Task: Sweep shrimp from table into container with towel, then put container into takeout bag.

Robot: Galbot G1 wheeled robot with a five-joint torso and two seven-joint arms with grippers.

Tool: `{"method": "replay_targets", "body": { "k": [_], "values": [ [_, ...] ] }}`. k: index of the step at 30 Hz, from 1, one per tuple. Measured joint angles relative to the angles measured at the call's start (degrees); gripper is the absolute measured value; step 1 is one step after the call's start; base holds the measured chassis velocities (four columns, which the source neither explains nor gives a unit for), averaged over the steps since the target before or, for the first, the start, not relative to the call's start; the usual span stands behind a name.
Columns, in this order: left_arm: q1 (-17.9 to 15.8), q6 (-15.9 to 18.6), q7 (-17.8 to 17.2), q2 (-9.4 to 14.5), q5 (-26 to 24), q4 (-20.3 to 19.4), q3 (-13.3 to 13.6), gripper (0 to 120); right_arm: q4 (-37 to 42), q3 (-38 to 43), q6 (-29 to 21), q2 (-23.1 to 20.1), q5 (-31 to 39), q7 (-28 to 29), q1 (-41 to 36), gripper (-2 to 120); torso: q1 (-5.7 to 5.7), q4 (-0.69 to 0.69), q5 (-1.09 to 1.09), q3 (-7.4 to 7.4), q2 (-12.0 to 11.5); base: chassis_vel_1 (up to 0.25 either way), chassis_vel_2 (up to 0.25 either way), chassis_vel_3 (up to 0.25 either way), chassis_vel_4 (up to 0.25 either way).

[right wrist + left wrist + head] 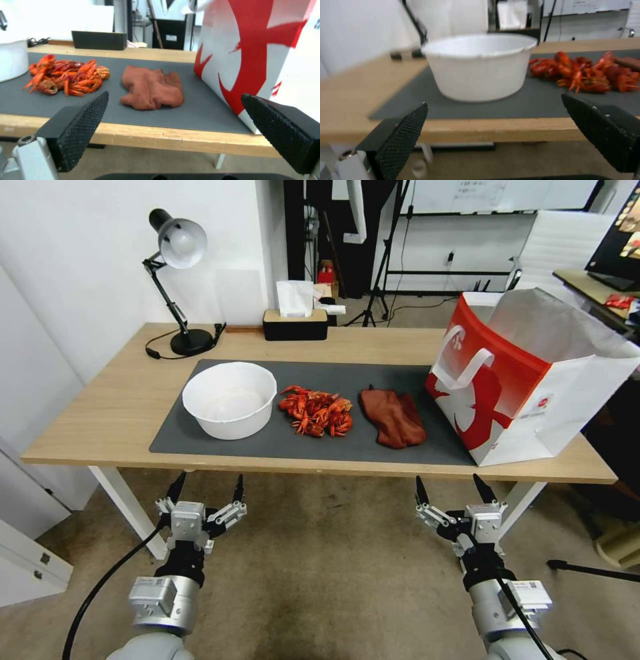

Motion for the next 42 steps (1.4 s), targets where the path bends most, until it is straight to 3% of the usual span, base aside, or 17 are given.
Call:
{"method": "replay_targets", "body": {
  "k": [2, 4, 5, 10, 20, 26, 27, 30, 31, 32, 35, 36, 37, 38, 39, 40, 42],
  "values": [
    [-1.54, 1.41, 0.47, -0.38, -1.55, 1.22, -0.10, 100, -0.36, -3.20, -5.47, -2.52, 5.26, 5.59, 5.80, 100, 0.01, 0.06, 0.08, 0.02, -0.01, 0.000, 0.000, 0.000, 0.000],
    [-1.55, 0.97, 0.65, -0.38, -1.67, 1.50, -0.12, 100, -0.46, -4.01, -6.87, -3.18, 6.65, 7.06, 7.32, 100, 0.01, 0.08, 0.07, 0.02, -0.01, 0.000, 0.000, 0.000, 0.000],
    [-1.51, -1.06, 1.40, -0.26, -1.75, 2.35, -0.31, 100, -0.61, -5.62, -9.53, -4.42, 9.20, 9.74, 10.20, 100, 0.02, 0.12, 0.07, 0.02, -0.01, 0.000, 0.000, 0.000, 0.000],
    [-0.86, -3.52, 2.61, 0.22, -1.73, 2.81, -0.98, 100, -3.12, -6.90, -3.61, -6.96, 13.31, 7.49, 10.43, 100, 0.01, 0.06, 0.05, 0.01, 0.00, 0.000, 0.000, 0.000, 0.000],
    [-0.39, -6.26, 4.69, 1.93, -1.40, 1.84, -2.44, 100, -3.54, -6.91, -2.80, -8.14, 14.14, 6.63, 9.37, 100, 0.01, 0.06, 0.05, 0.00, 0.00, 0.000, 0.000, 0.000, 0.000],
    [-2.46, -7.39, 6.97, 7.08, -1.74, 2.36, -3.55, 100, -3.46, -6.66, -2.72, -8.61, 14.14, 6.56, 8.96, 100, 0.01, 0.07, 0.05, 0.00, 0.00, 0.000, 0.000, 0.000, 0.000],
    [-2.46, -7.39, 6.97, 7.08, -1.74, 2.36, -3.55, 100, -3.46, -6.66, -2.72, -8.61, 14.14, 6.56, 8.96, 100, 0.01, 0.07, 0.05, 0.00, 0.00, 0.000, 0.000, 0.000, 0.000],
    [-5.46, -7.46, 7.98, 15.01, -5.13, 4.36, -4.32, 100, -3.11, -6.46, -2.71, -8.96, 14.10, 6.52, 8.68, 100, 0.02, 0.06, 0.05, 0.01, 0.00, 0.000, 0.000, 0.000, 0.000],
    [-6.30, -7.54, 8.44, 16.95, -6.20, 5.15, -4.49, 100, -3.03, -6.46, -2.71, -8.98, 14.10, 6.50, 8.67, 100, 0.02, 0.07, 0.04, 0.00, 0.00, 0.000, 0.000, 0.000, 0.000],
    [-6.30, -7.54, 8.44, 16.95, -6.20, 5.15, -4.49, 100, -3.03, -6.46, -2.71, -8.98, 14.10, 6.50, 8.67, 100, 0.02, 0.07, 0.04, 0.00, 0.00, 0.000, 0.000, 0.000, 0.000],
    [-10.20, -8.59, 10.99, 25.45, -11.46, 8.91, -4.65, 100, -2.72, -6.41, -2.79, -8.89, 14.04, 6.46, 8.66, 100, 0.02, 0.07, 0.04, 0.01, 0.00, 0.000, 0.000, 0.000, 0.000],
    [-10.20, -8.59, 10.99, 25.45, -11.46, 8.91, -4.65, 100, -2.72, -6.41, -2.79, -8.89, 14.04, 6.46, 8.66, 100, 0.02, 0.07, 0.04, 0.01, 0.00, 0.000, 0.000, 0.000, 0.000],
    [-11.71, -8.98, 12.18, 27.90, -13.06, 10.14, -4.63, 100, -2.65, -6.38, -2.84, -8.82, 14.02, 6.45, 8.67, 100, 0.02, 0.07, 0.02, 0.00, 0.00, 0.000, 0.000, 0.000, 0.000],
    [-16.72, -10.31, 15.76, 35.54, -16.88, 13.48, -4.31, 100, -2.55, -6.21, -2.99, -8.55, 13.93, 6.44, 8.72, 100, 0.03, 0.07, 0.03, 0.01, 0.00, 0.000, 0.000, 0.000, 0.000],
    [-16.72, -10.31, 15.76, 35.54, -16.88, 13.48, -4.31, 100, -2.55, -6.21, -2.99, -8.55, 13.93, 6.44, 8.72, 100, 0.03, 0.07, 0.03, 0.01, 0.00, 0.000, 0.000, 0.000, 0.000],
    [-20.14, -10.96, 18.25, 40.19, -19.29, 15.43, -3.87, 100, -2.52, -6.16, -3.07, -8.29, 13.85, 6.43, 8.75, 100, 0.03, 0.04, 0.05, 0.01, 0.00, 0.000, 0.000, 0.000, 0.000],
    [-23.52, -11.36, 20.86, 44.69, -22.12, 17.38, -2.90, 100, -2.49, -6.08, -3.15, -8.04, 13.78, 6.43, 8.76, 100, 0.03, 0.04, 0.05, 0.01, -0.01, 0.000, 0.000, 0.000, 0.000]
  ]
}}
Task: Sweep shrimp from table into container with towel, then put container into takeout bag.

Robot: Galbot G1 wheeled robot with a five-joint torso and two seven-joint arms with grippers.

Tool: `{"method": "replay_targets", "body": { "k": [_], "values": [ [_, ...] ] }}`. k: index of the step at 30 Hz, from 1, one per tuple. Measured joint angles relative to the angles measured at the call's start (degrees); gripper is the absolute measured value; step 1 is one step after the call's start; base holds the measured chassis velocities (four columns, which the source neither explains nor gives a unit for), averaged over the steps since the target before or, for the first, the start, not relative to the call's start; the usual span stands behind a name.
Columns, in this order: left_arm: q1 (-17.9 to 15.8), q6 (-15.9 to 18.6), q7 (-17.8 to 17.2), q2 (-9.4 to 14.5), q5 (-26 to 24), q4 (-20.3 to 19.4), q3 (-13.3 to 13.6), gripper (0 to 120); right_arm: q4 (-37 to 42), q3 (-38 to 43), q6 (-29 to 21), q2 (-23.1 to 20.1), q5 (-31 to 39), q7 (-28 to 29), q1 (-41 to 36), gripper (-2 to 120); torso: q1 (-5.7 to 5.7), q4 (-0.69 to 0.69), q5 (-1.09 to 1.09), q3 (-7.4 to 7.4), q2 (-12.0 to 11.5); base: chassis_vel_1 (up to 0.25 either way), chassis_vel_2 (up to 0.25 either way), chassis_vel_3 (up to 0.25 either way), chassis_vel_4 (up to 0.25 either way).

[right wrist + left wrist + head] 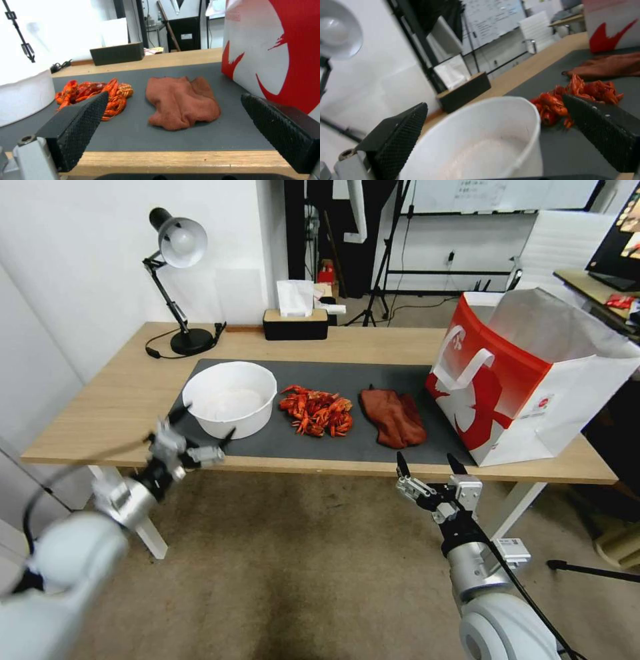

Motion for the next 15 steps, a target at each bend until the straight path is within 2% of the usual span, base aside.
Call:
{"method": "replay_targets", "body": {
  "k": [1, 2, 4, 5, 8, 9, 11, 12, 14, 15],
  "values": [
    [-2.99, -0.23, 3.55, 3.37, -3.19, 1.90, 1.34, 100, 0.01, 0.09, -0.09, 0.27, -0.06, -0.02, 0.02, 100, -0.01, 0.01, 0.01, 0.00, 0.00, 0.000, 0.000, 0.000, 0.000],
    [-2.99, -0.23, 3.55, 3.37, -3.19, 1.90, 1.34, 100, 0.01, 0.09, -0.09, 0.27, -0.06, -0.02, 0.02, 100, -0.01, 0.01, 0.01, 0.00, 0.00, 0.000, 0.000, 0.000, 0.000],
    [-6.39, -0.31, 8.93, 6.77, -6.39, 4.61, 3.76, 100, 0.00, 0.14, -0.17, 0.55, -0.15, -0.08, 0.10, 100, 0.00, 0.02, -0.01, 0.00, 0.00, 0.000, 0.000, 0.000, 0.000],
    [-6.39, -0.31, 8.93, 6.77, -6.39, 4.61, 3.76, 100, 0.00, 0.14, -0.17, 0.55, -0.15, -0.08, 0.10, 100, 0.00, 0.02, -0.01, 0.00, 0.00, 0.000, 0.000, 0.000, 0.000],
    [-12.82, -0.38, 16.10, 10.41, -9.49, 9.90, 10.46, 100, -0.12, 0.15, -0.30, 0.98, -0.22, -0.17, 0.21, 100, -0.01, 0.04, -0.04, 0.00, 0.00, 0.000, 0.000, 0.000, 0.000],
    [-12.82, -0.38, 16.10, 10.41, -9.49, 9.90, 10.46, 100, -0.12, 0.15, -0.30, 0.98, -0.22, -0.17, 0.21, 100, -0.01, 0.04, -0.04, 0.00, 0.00, 0.000, 0.000, 0.000, 0.000],
    [-20.07, -0.40, 22.03, 12.33, -12.03, 14.75, 16.66, 100, -0.17, 0.22, -0.78, 1.25, -0.26, -0.24, 0.36, 100, 0.00, 0.02, -0.01, 0.00, 0.00, 0.000, 0.000, 0.000, 0.000],
    [-20.07, -0.40, 22.03, 12.33, -12.03, 14.75, 16.66, 100, -0.17, 0.22, -0.78, 1.25, -0.26, -0.24, 0.36, 100, 0.00, 0.02, -0.01, 0.00, 0.00, 0.000, 0.000, 0.000, 0.000],
    [-26.35, -0.33, 25.43, 13.13, -12.59, 18.43, 21.56, 100, -0.26, 0.30, -1.07, 1.49, -0.29, -0.25, 0.56, 100, 0.00, 0.02, 0.00, 0.00, 0.00, 0.000, 0.000, 0.000, 0.000],
    [-26.35, -0.33, 25.43, 13.13, -12.59, 18.43, 21.56, 100, -0.26, 0.30, -1.07, 1.49, -0.29, -0.25, 0.56, 100, 0.00, 0.02, 0.00, 0.00, 0.00, 0.000, 0.000, 0.000, 0.000]
  ]
}}
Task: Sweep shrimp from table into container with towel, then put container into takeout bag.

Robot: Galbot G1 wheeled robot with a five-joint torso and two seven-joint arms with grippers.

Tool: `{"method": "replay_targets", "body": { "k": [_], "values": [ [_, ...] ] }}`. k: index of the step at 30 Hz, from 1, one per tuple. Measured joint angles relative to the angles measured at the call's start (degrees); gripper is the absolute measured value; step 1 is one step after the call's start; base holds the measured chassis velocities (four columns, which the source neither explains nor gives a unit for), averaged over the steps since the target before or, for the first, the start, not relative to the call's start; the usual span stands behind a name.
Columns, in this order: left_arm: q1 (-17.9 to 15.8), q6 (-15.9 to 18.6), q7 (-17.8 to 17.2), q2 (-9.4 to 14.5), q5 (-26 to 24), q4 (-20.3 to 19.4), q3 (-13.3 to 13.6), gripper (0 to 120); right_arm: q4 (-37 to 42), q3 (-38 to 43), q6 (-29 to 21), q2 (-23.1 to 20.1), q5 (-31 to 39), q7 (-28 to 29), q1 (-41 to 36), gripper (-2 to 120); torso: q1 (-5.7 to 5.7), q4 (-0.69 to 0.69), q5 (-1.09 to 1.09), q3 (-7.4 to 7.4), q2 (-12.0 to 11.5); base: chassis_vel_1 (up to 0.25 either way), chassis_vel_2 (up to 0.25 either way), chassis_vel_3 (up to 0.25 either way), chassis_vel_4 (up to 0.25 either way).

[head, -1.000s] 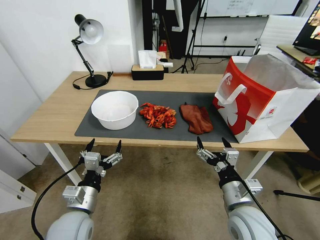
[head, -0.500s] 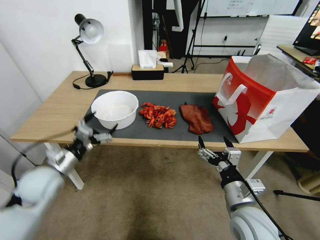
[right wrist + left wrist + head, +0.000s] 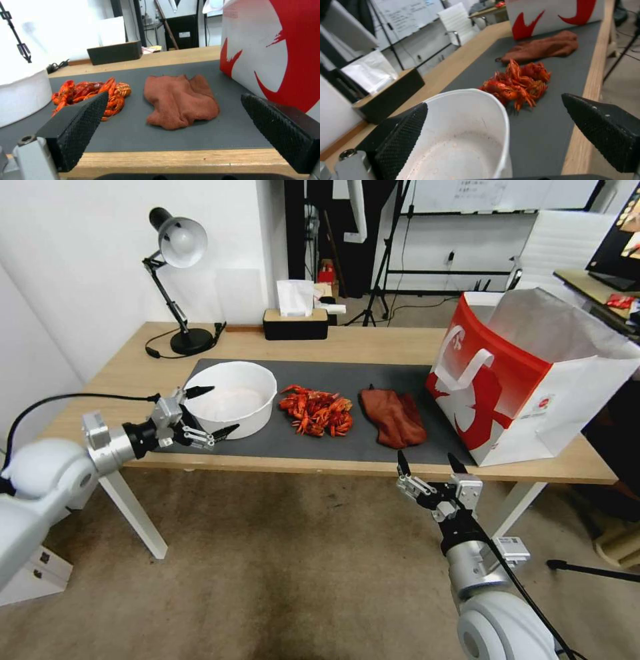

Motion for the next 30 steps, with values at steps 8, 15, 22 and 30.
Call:
{"method": "replay_targets", "body": {
  "k": [8, 15, 22, 30],
  "values": [
    [-15.20, 3.28, 9.19, 0.68, 0.65, 7.15, 14.55, 100, -0.36, 0.39, -0.19, 0.41, -0.06, -0.03, 0.16, 100, 0.00, 0.01, 0.00, 0.00, 0.00, 0.000, 0.000, 0.000, 0.000],
    [-28.44, 5.24, 15.54, -1.59, 6.34, 14.54, 26.35, 100, -0.43, 1.19, -0.20, 0.61, -0.06, 0.02, 0.13, 100, -0.01, 0.00, 0.00, 0.00, 0.00, 0.000, 0.000, 0.000, 0.000],
    [-33.38, 7.88, 19.23, -2.11, 12.23, 17.25, 30.06, 97, -0.53, 1.23, -0.10, 1.03, -0.06, 0.09, 0.02, 100, -0.01, 0.01, 0.00, 0.00, 0.01, 0.000, 0.000, 0.000, 0.000],
    [-35.87, 8.22, 19.67, -3.07, 15.38, 19.18, 32.71, 76, -0.82, 1.10, 0.03, 1.22, -0.06, 0.14, 0.34, 100, -0.01, 0.00, 0.00, 0.00, 0.01, 0.000, 0.000, 0.000, 0.000]
  ]
}}
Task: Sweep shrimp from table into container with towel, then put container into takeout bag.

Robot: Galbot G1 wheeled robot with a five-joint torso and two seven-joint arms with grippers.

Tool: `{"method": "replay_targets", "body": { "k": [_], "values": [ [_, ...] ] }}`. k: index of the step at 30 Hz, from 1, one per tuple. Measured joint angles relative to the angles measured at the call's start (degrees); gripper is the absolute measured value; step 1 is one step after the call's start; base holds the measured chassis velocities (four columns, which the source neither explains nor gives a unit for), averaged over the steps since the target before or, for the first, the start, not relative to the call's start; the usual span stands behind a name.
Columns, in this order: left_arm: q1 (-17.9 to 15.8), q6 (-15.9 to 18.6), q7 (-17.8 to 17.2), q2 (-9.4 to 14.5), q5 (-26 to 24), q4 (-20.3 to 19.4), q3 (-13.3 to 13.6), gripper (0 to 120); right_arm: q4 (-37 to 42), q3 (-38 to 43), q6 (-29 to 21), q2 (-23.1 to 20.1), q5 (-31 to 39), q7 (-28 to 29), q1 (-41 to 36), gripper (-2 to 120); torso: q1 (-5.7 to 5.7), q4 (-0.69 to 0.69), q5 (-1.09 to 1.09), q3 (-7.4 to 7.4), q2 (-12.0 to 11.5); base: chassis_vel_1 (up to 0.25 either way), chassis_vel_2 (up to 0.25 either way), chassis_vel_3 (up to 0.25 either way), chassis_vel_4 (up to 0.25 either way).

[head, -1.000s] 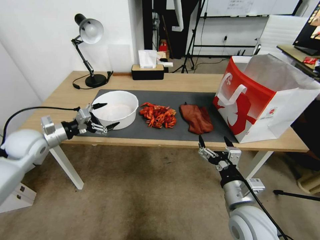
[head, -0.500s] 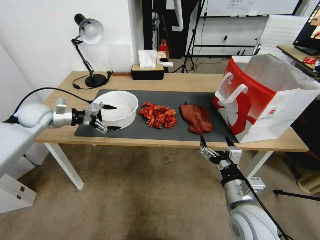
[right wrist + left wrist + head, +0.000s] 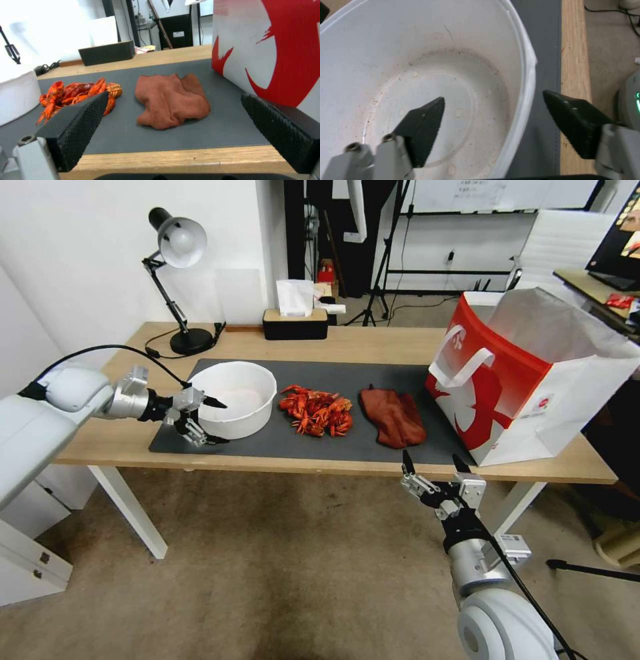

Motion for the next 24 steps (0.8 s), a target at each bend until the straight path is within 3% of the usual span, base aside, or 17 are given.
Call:
{"method": "replay_targets", "body": {
  "k": [5, 7, 19, 21, 24],
  "values": [
    [-0.49, -0.04, 0.01, -0.14, 0.43, 0.35, 0.53, 67, -0.15, 0.06, 0.14, -0.11, 0.00, 0.05, -0.01, 100, 0.00, 0.00, 0.01, 0.00, 0.00, 0.000, 0.000, 0.000, 0.000],
    [-1.25, -0.05, 0.31, -0.17, 0.76, 0.58, 1.22, 52, -0.30, 0.09, 0.30, -0.13, 0.00, 0.07, 0.01, 100, 0.00, 0.00, 0.00, 0.00, 0.00, 0.000, 0.000, 0.000, 0.000],
    [-3.11, -0.08, 1.54, 0.24, 0.96, 0.32, 2.88, 12, -0.39, -0.03, 0.32, -0.10, -0.03, 0.07, 0.20, 100, 0.00, 0.00, 0.00, 0.00, 0.00, 0.000, 0.000, 0.000, 0.000],
    [-3.23, -0.19, 2.23, 0.31, 1.01, 0.01, 2.96, 0, -0.40, -0.05, 0.33, -0.05, -0.05, 0.07, 0.21, 100, 0.00, 0.00, 0.00, 0.00, 0.00, 0.000, 0.000, 0.000, 0.000],
    [-3.14, -0.51, 3.13, 0.45, 1.02, -0.94, 2.84, 0, -0.42, -0.10, 0.33, -0.01, -0.08, 0.07, 0.21, 100, 0.00, 0.00, 0.01, 0.00, 0.00, 0.000, 0.000, 0.000, 0.000]
  ]
}}
